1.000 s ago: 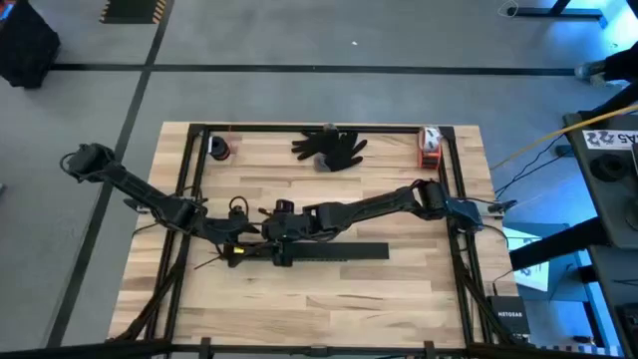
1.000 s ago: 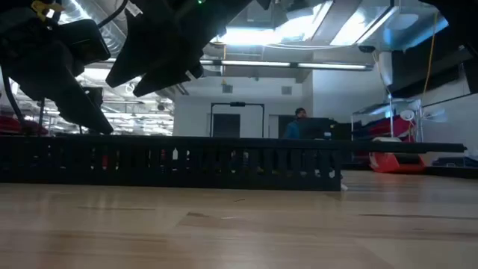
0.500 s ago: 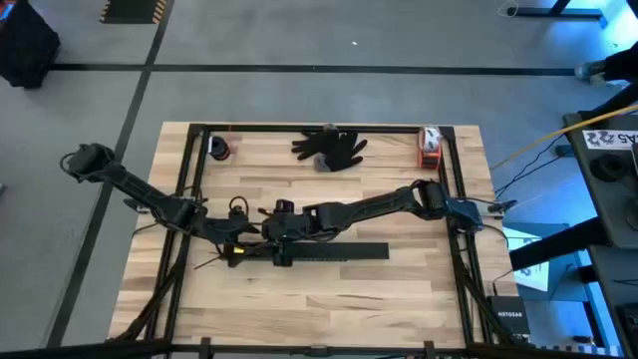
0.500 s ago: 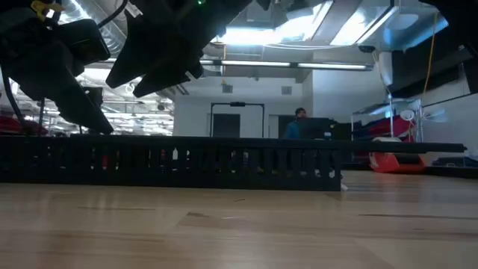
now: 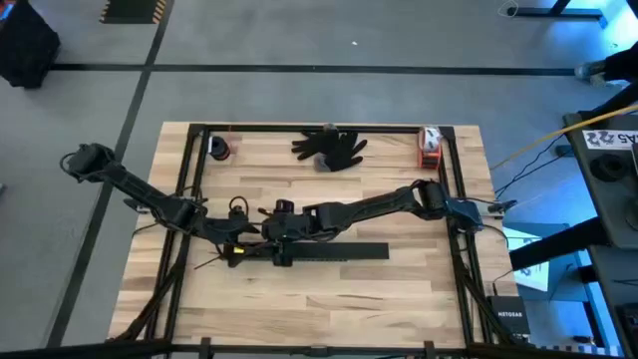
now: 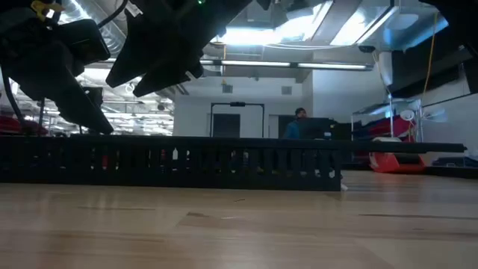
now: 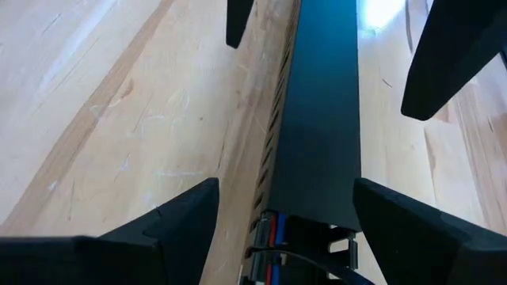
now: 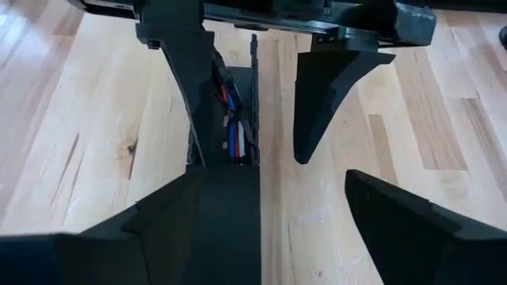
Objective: Ziptie cables
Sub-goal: Close the cable duct
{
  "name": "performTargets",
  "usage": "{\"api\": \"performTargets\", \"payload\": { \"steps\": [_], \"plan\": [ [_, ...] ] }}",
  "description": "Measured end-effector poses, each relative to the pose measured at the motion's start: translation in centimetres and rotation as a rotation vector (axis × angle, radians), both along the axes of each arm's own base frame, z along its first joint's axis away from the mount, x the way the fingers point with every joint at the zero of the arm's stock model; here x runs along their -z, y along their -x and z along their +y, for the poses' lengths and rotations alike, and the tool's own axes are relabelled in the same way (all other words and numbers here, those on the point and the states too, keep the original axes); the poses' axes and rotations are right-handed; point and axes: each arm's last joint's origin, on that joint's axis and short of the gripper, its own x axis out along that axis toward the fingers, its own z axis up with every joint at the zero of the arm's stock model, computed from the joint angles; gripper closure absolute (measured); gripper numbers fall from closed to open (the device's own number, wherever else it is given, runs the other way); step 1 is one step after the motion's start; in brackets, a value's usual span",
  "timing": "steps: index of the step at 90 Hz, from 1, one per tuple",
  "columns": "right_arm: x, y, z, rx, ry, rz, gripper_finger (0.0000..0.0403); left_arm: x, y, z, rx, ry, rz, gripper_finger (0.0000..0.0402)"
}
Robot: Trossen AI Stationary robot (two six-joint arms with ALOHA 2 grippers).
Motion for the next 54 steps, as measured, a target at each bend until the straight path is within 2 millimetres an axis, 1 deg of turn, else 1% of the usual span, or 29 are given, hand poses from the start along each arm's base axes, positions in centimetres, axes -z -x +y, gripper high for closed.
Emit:
{"api": "performTargets", "payload": {
  "steps": [23,26,30,34,37,50,54],
  "plan": [
    [0.00,0.00,-0.02,0.000,-0.001,0.000,0.0096,0.00,0.00,0.00,0.000,0.000,0.000,0.0119],
    [0.00,0.00,-0.01,-0.002,-0.004,0.000,0.0100,0.00,0.00,0.00,0.000,0.000,0.000,0.0119],
    [0.00,0.00,0.02,-0.005,-0.021,0.002,0.0115,0.00,0.00,0.00,0.000,0.000,0.000,0.0119],
    [0.02,-0.02,-0.12,0.003,-0.039,0.004,0.0143,0.00,0.00,0.00,0.000,0.000,0.000,0.0119],
    [0.05,0.00,-0.16,0.001,-0.058,0.010,0.0174,0.00,0.00,0.00,0.000,0.000,0.000,0.0119],
    [0.30,0.19,-0.73,-0.035,-0.089,0.056,0.0359,0.00,0.00,0.00,0.000,0.000,0.000,0.0119],
    [0.34,0.23,-0.73,-0.052,-0.097,0.063,0.0382,0.00,0.00,0.00,0.000,0.000,0.000,0.0119]
  ]
}}
